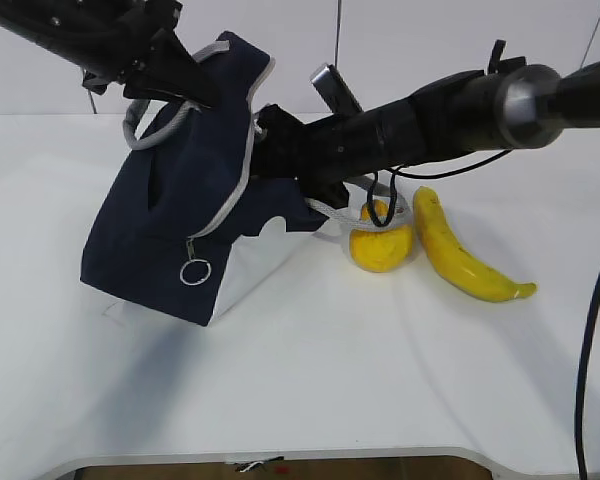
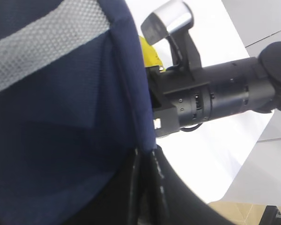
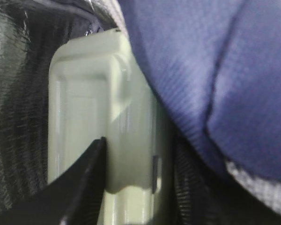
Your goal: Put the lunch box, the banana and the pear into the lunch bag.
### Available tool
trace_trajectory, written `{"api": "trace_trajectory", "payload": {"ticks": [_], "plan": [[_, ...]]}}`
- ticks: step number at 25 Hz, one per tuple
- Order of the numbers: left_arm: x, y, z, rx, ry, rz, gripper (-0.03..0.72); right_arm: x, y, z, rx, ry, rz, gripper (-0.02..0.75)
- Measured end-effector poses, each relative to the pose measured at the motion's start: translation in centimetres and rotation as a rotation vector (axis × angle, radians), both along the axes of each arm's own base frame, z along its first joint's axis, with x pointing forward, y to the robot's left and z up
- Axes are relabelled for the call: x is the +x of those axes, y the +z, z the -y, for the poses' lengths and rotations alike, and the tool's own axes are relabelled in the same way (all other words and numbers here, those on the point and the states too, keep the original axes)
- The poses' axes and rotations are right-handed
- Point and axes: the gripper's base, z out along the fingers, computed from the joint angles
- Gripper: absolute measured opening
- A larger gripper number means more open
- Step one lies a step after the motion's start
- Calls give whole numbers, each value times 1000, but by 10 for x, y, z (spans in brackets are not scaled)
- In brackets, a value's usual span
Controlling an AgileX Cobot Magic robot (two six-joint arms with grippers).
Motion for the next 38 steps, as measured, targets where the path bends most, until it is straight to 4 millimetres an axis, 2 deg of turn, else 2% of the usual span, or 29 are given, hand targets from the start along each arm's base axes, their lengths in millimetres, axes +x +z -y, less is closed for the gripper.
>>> {"api": "trace_trajectory", "payload": {"ticks": [4, 9, 19, 24, 28, 33, 38], "plan": [[0, 0, 0, 0, 0, 0, 12, 0, -2, 0, -3, 1, 1, 349], [0, 0, 0, 0, 0, 0, 12, 0, -2, 0, -1, 0, 2, 401], [0, 0, 0, 0, 0, 0, 12, -2, 1, -1, 26, 36, 12, 383], [2, 0, -9, 0, 6, -14, 12, -3, 5, 10, 49, 105, 24, 382], [2, -1, -18, -1, 6, -33, 12, -1, 23, 15, 31, 142, 81, 382], [2, -2, -21, 13, -3, -42, 12, -2, 52, 12, 55, 217, 150, 390], [1, -3, -22, 26, -13, -47, 11, -6, 74, 16, -92, 303, 197, 383]]}}
